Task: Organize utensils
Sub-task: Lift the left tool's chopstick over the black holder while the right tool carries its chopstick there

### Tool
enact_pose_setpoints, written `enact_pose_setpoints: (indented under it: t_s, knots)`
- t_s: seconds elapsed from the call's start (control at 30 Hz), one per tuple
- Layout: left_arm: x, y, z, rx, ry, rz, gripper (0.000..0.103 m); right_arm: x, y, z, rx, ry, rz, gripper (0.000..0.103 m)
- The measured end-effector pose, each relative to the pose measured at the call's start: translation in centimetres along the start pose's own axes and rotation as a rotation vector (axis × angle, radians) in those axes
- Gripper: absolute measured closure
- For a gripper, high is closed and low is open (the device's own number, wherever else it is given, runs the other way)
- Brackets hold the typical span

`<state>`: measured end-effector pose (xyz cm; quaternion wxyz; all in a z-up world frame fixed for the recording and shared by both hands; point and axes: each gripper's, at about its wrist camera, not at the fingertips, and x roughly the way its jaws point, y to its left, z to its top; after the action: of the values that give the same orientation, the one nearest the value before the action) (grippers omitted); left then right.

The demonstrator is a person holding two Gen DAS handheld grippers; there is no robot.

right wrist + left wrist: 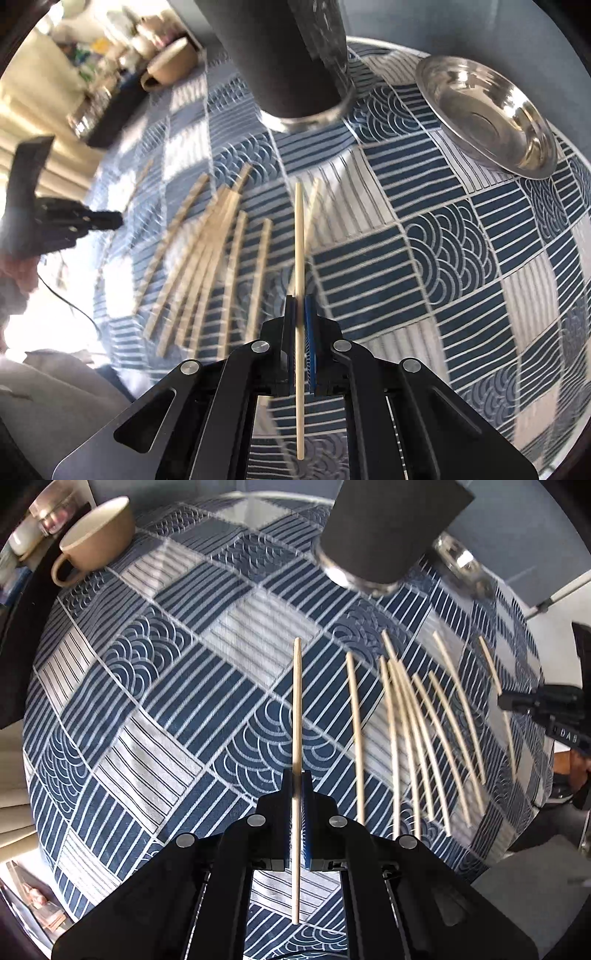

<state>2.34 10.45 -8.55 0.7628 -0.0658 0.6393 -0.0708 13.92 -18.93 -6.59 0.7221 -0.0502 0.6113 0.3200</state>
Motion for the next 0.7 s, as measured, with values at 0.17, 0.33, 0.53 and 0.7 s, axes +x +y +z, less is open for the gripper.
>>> enact_pose_setpoints:
  t_s: [0.17, 0.33, 0.53, 0.7]
  knots:
    - [-3.2, 0.4, 1.2, 0.001, -0.087, -0.008, 0.098, -2.2, 1.5, -0.2, 0.028, -0.098, 0.045, 0.099]
    - [-4.9, -1.0, 5.7, 0.007, -0.183, -0.006, 0.098, -3.5, 3.0, 1.7, -0.004, -0.198, 0.044, 0.099]
    - [-7.8, -3.0, 9.4, 0.045, -0.309, 0.033, 0.098, -6.8, 4.2, 5.6, -0.054, -0.322, 0.048, 0.098]
    - [-10.2, -4.6, 13.3, 0.076, -0.412, 0.064, 0.098, -9.8, 4.8, 9.6, -0.078, -0.434, 0.05, 0.098]
